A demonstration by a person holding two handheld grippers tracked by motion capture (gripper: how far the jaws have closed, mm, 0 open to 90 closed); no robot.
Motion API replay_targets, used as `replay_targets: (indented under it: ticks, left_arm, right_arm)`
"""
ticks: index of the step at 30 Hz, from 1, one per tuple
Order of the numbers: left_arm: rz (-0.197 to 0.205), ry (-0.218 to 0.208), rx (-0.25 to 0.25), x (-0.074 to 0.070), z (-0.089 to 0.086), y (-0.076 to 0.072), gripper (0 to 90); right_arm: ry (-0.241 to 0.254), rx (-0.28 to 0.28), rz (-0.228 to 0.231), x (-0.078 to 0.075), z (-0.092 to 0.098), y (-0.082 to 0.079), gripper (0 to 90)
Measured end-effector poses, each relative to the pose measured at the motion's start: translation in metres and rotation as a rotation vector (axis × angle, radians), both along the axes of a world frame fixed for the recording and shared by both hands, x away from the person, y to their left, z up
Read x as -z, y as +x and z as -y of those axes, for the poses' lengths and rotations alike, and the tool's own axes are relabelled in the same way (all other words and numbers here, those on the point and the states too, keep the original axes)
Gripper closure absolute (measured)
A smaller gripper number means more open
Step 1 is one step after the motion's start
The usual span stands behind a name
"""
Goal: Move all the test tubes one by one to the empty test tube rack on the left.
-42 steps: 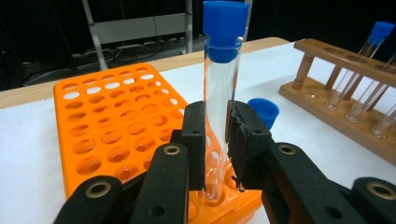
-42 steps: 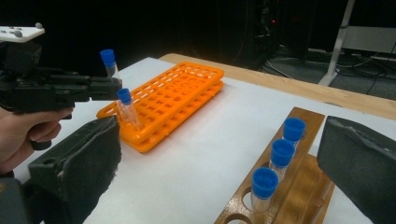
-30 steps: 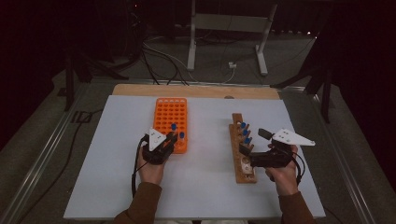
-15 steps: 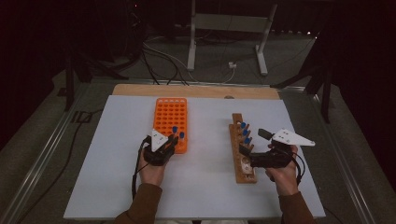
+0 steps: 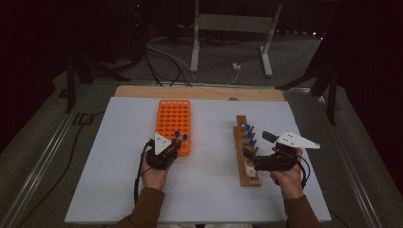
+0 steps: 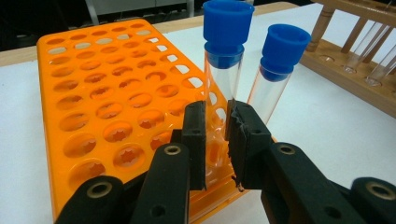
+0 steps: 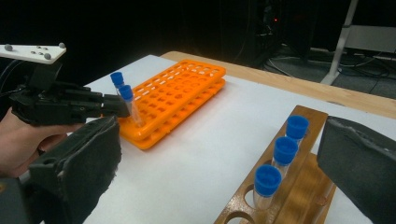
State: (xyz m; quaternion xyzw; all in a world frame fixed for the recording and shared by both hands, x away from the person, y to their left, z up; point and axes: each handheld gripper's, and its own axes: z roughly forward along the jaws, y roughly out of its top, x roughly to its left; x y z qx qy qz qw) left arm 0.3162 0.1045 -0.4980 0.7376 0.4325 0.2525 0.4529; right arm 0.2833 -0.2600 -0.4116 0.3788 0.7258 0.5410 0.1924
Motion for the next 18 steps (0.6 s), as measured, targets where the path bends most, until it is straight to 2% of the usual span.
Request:
replay_targets:
  ticks: [10,18]
  left_arm:
    - [-0.023,0.035,0.001,0.0044,0.0026,0.0005,78.5]
    - [-0.024,0.051,0.000,0.0047,0.0044,-0.0004,78.5]
  right_arm:
    - [0.000,-0.002,-0.002,0.0006,-0.0003,0.0002,0.2]
    - [-0.004,-0.002,-0.004,0.0015,-0.0002,0.0006,0.2]
